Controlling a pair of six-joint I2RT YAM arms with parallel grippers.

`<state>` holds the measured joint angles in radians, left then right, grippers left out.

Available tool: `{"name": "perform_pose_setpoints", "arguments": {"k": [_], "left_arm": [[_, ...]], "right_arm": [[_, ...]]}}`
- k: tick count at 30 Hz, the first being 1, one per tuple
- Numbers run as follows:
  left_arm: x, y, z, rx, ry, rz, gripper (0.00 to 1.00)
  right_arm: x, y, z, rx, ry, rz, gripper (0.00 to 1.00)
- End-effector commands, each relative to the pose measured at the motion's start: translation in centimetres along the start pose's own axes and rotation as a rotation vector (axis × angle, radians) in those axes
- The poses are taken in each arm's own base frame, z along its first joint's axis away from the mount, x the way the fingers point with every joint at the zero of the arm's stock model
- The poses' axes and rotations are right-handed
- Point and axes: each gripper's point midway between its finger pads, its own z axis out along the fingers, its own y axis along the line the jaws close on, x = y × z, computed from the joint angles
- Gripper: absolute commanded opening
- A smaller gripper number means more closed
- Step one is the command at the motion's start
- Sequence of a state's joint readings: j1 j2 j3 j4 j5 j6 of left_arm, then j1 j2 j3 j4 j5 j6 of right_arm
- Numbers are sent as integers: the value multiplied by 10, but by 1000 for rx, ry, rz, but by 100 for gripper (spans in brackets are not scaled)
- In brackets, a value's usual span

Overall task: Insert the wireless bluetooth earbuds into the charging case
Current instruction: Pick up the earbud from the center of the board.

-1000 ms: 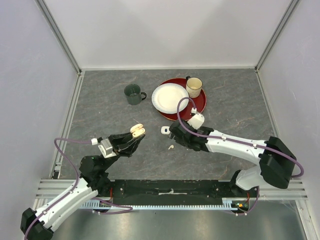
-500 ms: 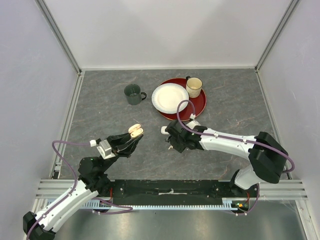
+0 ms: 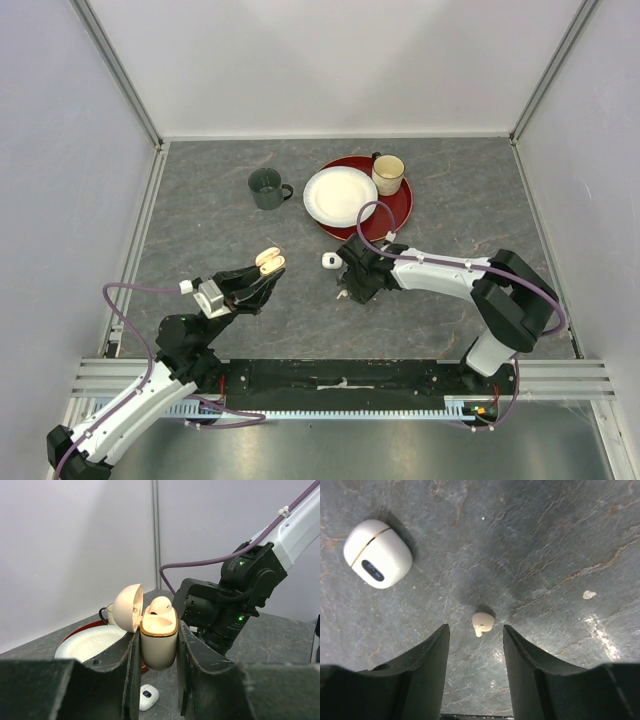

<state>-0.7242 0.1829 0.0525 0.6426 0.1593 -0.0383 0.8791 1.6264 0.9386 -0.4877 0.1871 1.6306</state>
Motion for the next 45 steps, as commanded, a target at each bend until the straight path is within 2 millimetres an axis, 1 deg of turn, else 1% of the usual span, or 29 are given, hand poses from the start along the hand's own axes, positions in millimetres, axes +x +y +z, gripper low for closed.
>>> {"name": "perform_pose_setpoints", "arguments": {"k": [1, 5, 9, 14, 18, 21, 26, 35, 45], "left_arm": [[-3, 6, 0, -22, -14, 40, 2], [-3, 6, 0, -27, -16, 41, 2], [-2, 7, 0, -30, -10, 40, 2], [0, 7, 0, -30, -5, 38, 2], [0, 8, 1, -32, -2, 39, 2], [1, 8, 1, -33, 1, 38, 2], [4, 8, 1, -32, 10, 36, 2], [5, 8, 1, -30, 12, 37, 2], [5, 8, 1, -35, 13, 36, 2]], "right_arm": [[4, 5, 2, 1, 33, 3, 53], [5, 1, 9, 25, 48, 9, 52], [2, 2, 12, 31, 47, 17, 50], [-5, 3, 12, 29, 27, 44, 48], [-6, 3, 13, 31, 28, 49, 46], [-5, 4, 13, 29, 39, 48, 43], [0, 2, 12, 31, 62, 50, 43], [8, -2, 17, 34, 100, 67, 41], [4, -6, 18, 39, 80, 76, 40]]}}
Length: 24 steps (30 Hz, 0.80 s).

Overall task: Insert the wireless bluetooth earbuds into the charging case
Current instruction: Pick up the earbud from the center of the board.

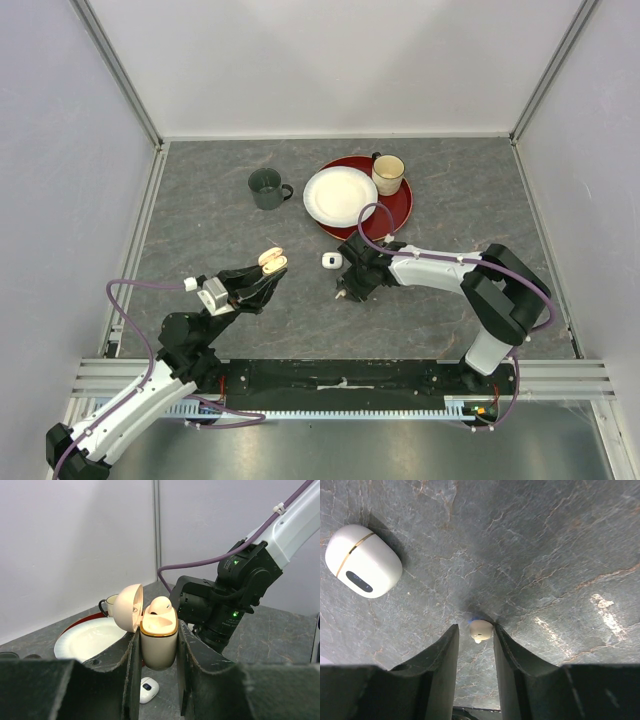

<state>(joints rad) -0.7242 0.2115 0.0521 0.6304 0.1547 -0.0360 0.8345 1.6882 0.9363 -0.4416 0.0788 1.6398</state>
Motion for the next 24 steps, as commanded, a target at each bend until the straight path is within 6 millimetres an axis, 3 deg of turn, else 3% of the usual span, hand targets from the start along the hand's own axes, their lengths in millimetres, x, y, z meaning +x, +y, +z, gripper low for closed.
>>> {"name": "perform_pose_setpoints", "arguments": {"k": [1, 10, 15, 24], "left_arm": [[-5, 7, 1, -28, -25, 39, 2], [-5, 7, 1, -28, -25, 39, 2], [-5, 6, 1, -25, -23, 37, 2], [-6, 6, 2, -25, -25, 38, 2]], "right_arm": [[-3, -4, 3, 10, -13, 31, 40], [-8, -7, 2, 9, -37, 48, 35], [-13, -7, -1, -2, -66, 10, 23], [-37, -12, -12, -6, -187, -370, 6]]}}
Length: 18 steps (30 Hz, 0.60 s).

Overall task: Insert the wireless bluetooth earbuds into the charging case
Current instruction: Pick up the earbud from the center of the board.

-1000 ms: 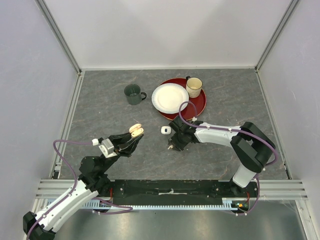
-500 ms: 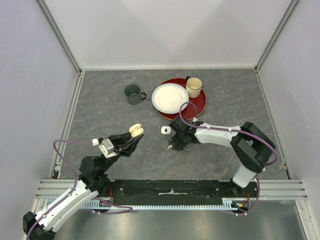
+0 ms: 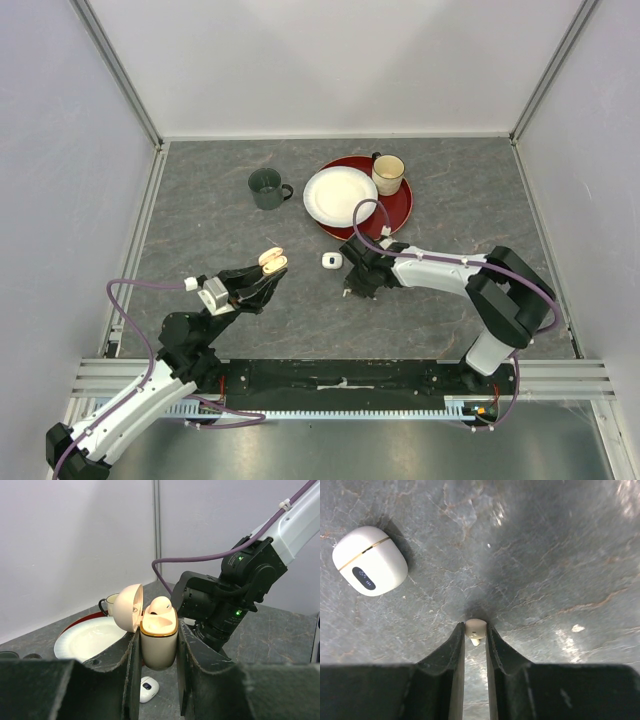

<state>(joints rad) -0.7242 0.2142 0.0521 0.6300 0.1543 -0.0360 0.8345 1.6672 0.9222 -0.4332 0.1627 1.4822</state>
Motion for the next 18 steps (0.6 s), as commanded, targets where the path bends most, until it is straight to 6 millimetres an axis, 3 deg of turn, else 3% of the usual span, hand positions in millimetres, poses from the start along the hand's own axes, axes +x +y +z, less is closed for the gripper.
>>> {"name": "perform_pose_setpoints", "arguments": {"k": [1, 6, 10, 18], "left_arm": [[-6, 6, 1, -23, -25, 36, 2], [-5, 4, 3, -16, -20, 32, 2], [-4, 2, 5, -4, -14, 23, 2], [-2, 1, 9, 7, -4, 17, 2]], "right_arm": [[-25, -11, -9, 11, -119, -253, 6], [-31, -21, -10, 47, -121, -511, 2], [-32, -27, -11, 48, -120, -607, 4], [-32, -20, -12, -7, -126, -677, 18]]}}
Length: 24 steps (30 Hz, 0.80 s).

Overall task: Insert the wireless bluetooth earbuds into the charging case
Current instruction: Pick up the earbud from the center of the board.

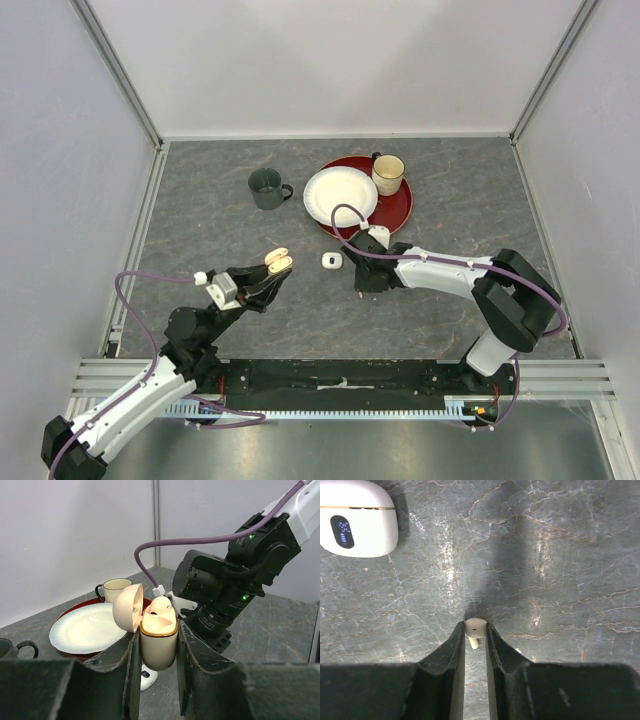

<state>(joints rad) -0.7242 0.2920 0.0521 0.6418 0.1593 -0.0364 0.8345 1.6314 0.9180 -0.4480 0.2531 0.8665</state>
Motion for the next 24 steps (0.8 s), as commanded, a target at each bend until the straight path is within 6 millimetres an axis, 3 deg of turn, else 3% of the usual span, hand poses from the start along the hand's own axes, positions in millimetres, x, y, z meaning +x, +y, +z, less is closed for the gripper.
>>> {"name": "perform_pose_setpoints", "arguments": {"k": [1, 9, 19, 24], "left_arm": [[-20, 0, 5, 5, -66, 27, 2], [-21, 0, 6, 7, -66, 30, 2], [-21, 0, 6, 7, -66, 27, 2], [-21, 1, 5, 4, -66, 26, 2]], "right_arm": [[-9, 0, -5, -22, -44, -64, 20], [-5, 5, 3, -38, -22, -78, 24], [-6, 9, 6, -46, -23, -81, 39], [-7, 10, 7, -52, -27, -70, 40]]}}
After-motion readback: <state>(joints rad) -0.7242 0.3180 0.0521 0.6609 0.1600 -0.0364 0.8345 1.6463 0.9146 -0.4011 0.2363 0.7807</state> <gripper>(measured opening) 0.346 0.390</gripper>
